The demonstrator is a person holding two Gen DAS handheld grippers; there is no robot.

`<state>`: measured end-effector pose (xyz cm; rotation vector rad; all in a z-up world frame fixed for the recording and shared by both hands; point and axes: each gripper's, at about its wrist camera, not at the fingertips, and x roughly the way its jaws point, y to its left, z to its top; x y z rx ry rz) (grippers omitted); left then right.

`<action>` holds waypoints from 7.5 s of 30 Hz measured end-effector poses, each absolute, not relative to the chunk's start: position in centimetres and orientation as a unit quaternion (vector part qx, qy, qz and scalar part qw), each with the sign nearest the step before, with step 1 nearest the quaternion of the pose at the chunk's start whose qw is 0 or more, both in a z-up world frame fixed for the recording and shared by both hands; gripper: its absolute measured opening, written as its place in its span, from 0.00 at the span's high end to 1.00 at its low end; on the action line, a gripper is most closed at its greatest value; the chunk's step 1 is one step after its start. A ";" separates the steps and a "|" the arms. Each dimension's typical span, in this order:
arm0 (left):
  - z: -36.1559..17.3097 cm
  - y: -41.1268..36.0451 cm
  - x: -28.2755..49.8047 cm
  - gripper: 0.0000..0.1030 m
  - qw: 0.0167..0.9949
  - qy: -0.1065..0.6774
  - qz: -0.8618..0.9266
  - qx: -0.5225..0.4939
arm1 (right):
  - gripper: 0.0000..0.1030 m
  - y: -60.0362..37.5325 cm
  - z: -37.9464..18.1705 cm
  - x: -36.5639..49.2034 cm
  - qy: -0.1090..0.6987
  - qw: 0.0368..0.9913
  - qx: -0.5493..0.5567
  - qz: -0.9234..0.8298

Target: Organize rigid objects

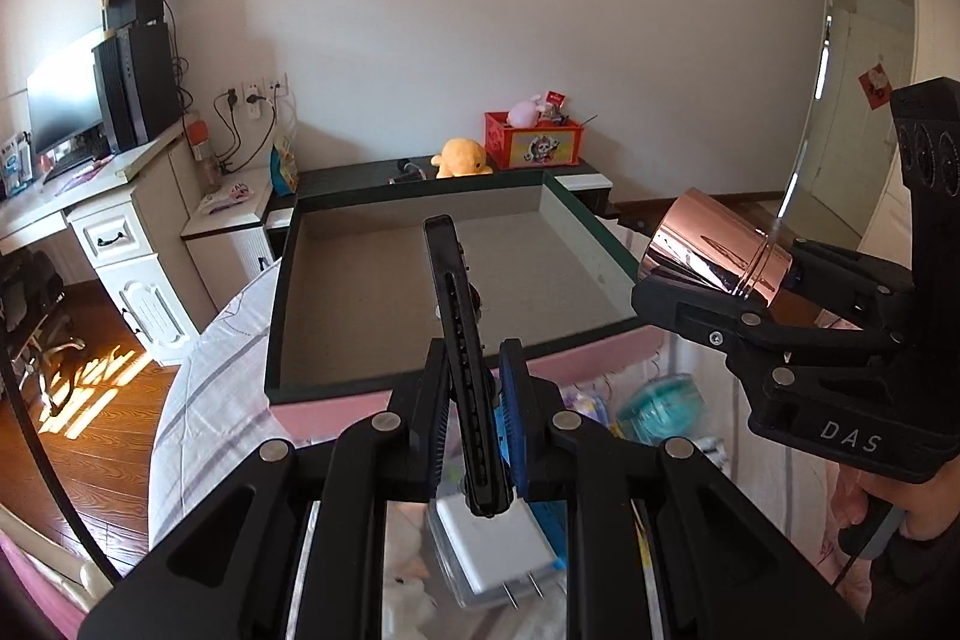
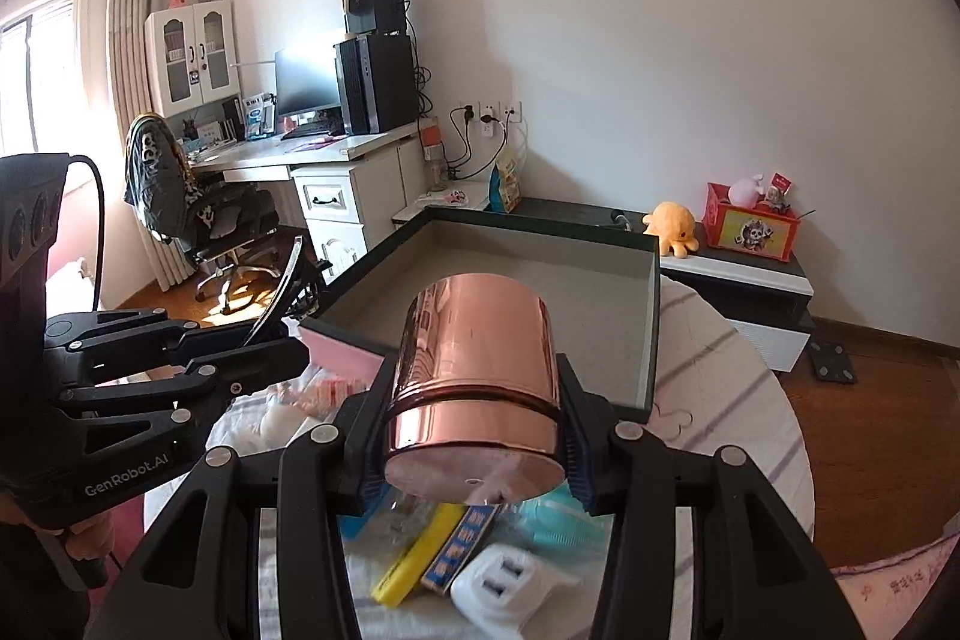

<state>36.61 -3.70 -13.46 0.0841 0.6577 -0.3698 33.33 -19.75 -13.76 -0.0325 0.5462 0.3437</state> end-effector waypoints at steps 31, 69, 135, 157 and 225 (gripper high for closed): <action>-12.9 -1.2 35.2 0.10 0.952 0.292 -0.089 0.014 | 0.20 -18.7 -13.5 37.0 0.318 0.939 0.003 0.132; -4.3 0.8 8.1 0.00 0.997 0.075 -0.004 0.016 | 0.00 -16.7 -5.6 8.1 0.088 0.995 0.000 0.056; -25.2 0.5 29.3 0.48 0.923 0.374 -0.070 0.053 | 0.14 -22.4 -24.9 31.2 0.385 0.920 0.069 0.019; -19.8 -0.2 24.0 0.48 0.943 0.315 -0.102 0.027 | 0.50 -22.1 -22.0 26.1 0.325 0.940 0.060 0.089; -16.7 -1.4 44.6 0.48 0.940 0.327 -0.064 0.068 | 0.49 -21.3 -17.1 41.2 0.300 0.950 -0.018 0.091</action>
